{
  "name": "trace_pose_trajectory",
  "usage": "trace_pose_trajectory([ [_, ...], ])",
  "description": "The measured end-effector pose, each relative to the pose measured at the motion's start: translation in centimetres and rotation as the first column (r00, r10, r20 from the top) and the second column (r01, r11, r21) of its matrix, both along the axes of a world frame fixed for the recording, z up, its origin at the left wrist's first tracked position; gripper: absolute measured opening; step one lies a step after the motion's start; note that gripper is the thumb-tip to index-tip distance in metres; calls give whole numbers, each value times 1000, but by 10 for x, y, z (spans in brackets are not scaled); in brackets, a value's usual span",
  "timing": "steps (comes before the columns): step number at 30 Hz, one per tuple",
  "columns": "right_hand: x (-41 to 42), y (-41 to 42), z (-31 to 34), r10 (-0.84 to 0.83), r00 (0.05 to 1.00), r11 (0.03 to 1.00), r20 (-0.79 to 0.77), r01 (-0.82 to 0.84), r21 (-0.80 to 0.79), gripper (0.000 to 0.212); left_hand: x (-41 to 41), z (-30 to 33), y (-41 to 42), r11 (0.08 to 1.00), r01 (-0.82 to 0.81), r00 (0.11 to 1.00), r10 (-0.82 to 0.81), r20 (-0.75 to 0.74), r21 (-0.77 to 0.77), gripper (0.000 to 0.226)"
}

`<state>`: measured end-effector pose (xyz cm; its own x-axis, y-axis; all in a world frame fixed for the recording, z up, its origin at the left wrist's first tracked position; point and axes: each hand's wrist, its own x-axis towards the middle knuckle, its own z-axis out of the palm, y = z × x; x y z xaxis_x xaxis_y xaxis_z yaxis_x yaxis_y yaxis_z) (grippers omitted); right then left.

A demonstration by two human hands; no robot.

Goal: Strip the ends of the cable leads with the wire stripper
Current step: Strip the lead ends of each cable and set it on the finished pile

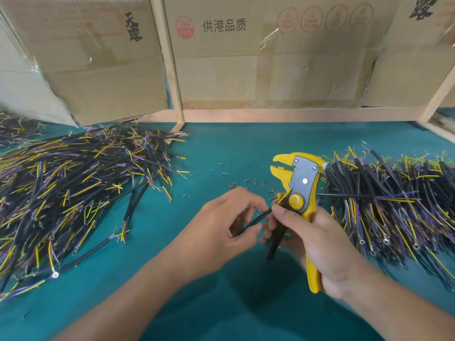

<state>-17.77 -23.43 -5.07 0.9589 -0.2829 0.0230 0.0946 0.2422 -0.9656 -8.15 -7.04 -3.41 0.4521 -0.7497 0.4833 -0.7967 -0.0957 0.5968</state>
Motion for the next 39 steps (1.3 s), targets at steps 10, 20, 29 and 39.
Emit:
trace_pose_trajectory([
  [10,-1,-5,-3,-52,998,978,46,60,-200,21,2,2,1,1000,-9,1000,9,-15,8,25],
  [20,2,-13,5,9,998,998,69,-14,68,9,5,5,5,998,60,974,-62,-219,-15,11],
  [29,-1,-11,9,24,995,997,101,-17,-74,13,11,7,10,991,96,984,-81,-155,93,12],
  [39,-1,-6,8,67,995,993,67,-60,-98,10,0,-4,3,993,92,961,-107,-255,-69,18],
])
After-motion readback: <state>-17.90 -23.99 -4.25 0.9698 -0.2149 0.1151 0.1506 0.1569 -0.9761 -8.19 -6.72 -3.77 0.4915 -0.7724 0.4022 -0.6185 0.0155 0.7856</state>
